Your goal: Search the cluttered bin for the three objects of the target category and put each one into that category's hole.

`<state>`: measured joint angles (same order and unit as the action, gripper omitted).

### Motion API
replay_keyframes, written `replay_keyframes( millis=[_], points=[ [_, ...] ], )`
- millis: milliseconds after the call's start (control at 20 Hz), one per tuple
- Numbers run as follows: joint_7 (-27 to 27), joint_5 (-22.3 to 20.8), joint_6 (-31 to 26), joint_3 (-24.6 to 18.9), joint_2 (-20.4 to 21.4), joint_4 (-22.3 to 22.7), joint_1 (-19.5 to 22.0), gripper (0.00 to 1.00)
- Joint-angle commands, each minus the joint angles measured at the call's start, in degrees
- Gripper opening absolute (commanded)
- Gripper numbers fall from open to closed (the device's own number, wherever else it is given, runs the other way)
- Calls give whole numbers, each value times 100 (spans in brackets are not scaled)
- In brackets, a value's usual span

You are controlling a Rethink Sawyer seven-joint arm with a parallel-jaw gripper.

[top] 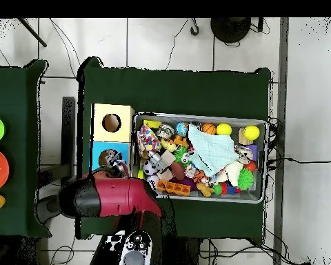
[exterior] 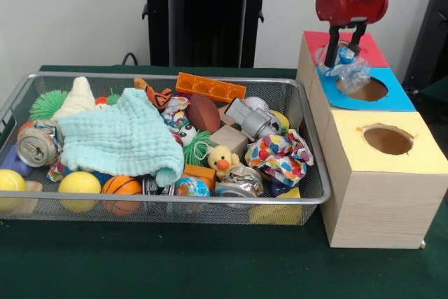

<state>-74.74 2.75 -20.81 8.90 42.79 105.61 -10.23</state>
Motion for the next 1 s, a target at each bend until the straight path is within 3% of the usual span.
replay_keyframes(
  millis=[50,1000],
  points=[
    [-1484,120,402,-169,-368,270,-34,0],
    [-1791,407,148,123,-464,20,-624,0]
  ],
)
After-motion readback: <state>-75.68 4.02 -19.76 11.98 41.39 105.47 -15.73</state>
